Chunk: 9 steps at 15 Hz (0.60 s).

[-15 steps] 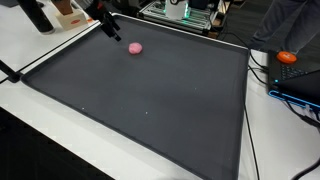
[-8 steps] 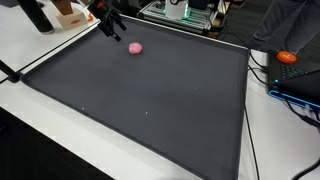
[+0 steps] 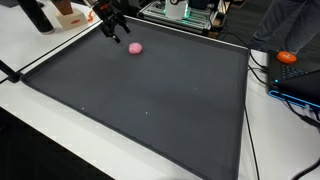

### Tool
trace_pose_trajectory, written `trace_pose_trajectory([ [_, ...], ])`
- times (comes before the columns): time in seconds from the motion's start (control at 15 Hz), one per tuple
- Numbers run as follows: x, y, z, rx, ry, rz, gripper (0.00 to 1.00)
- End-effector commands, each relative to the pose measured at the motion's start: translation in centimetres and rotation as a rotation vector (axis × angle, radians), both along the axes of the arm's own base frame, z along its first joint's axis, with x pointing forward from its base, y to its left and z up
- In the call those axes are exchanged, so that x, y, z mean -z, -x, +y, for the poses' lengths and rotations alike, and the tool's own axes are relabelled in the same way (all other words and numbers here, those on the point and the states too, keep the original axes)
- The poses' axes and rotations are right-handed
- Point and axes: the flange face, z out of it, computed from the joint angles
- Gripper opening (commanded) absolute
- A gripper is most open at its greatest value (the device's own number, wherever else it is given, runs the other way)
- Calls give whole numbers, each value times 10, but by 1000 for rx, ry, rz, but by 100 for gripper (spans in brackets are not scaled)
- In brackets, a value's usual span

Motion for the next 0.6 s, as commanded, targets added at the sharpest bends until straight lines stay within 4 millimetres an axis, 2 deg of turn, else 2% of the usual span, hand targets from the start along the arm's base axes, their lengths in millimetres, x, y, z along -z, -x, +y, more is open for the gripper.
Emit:
trace_pose_trajectory([
  [0.0, -2, 18, 2, 57, -7, -17, 100],
  [0.33, -2, 21, 6, 55, -5, -24, 100],
  [0.53, -5, 17, 7, 42, 6, -33, 100],
])
